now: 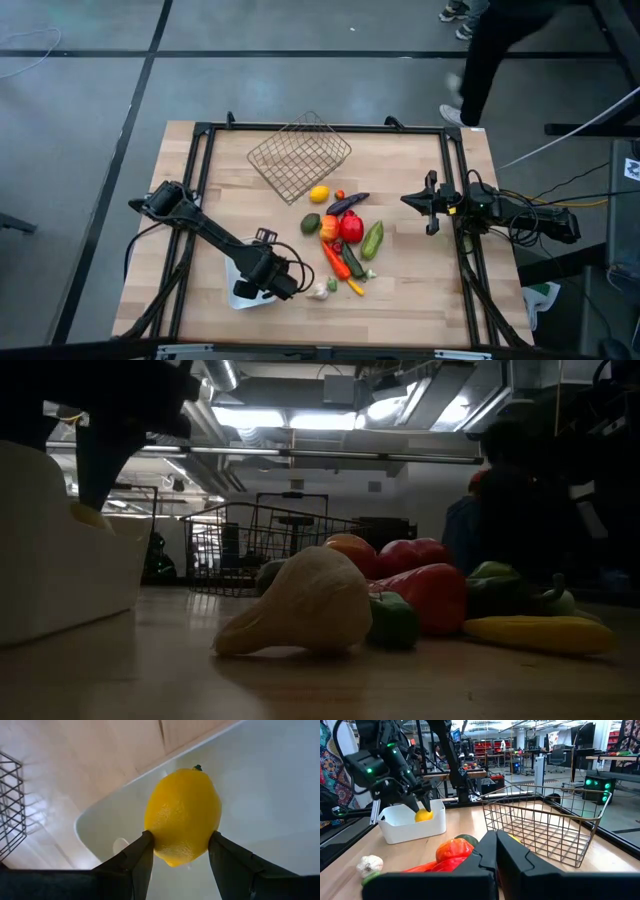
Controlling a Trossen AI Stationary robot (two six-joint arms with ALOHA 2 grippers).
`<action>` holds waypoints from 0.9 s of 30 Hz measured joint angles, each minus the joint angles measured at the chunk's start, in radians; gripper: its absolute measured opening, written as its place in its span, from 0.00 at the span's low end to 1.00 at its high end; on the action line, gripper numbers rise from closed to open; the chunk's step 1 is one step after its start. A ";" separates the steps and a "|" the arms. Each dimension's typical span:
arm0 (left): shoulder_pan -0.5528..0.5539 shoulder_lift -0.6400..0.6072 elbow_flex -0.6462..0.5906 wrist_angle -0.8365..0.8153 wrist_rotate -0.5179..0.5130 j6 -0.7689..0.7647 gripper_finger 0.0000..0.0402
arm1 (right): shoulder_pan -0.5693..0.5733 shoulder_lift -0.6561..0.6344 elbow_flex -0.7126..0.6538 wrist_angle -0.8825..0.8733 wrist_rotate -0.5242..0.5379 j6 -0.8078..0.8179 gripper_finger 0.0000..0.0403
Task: Sort produce into baskets
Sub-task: Put the bottom yellow lemon into the white bin
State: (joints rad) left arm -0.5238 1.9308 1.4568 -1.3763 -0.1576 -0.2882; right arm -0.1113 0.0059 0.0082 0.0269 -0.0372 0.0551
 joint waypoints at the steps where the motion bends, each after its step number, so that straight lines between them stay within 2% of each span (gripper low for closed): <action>1: 0.000 0.000 -0.007 0.004 0.000 0.000 0.43 | 0.000 0.000 0.000 0.000 0.000 0.000 0.03; 14: 0.032 0.000 -0.055 0.001 -0.001 -0.056 0.43 | 0.000 0.000 0.000 0.000 0.000 0.000 0.03; 27: 0.053 0.000 -0.055 0.063 0.000 -0.028 0.44 | 0.000 0.000 0.000 0.001 0.000 0.000 0.03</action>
State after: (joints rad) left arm -0.4705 1.9308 1.4014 -1.3130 -0.1577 -0.3162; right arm -0.1112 0.0059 0.0082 0.0277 -0.0372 0.0551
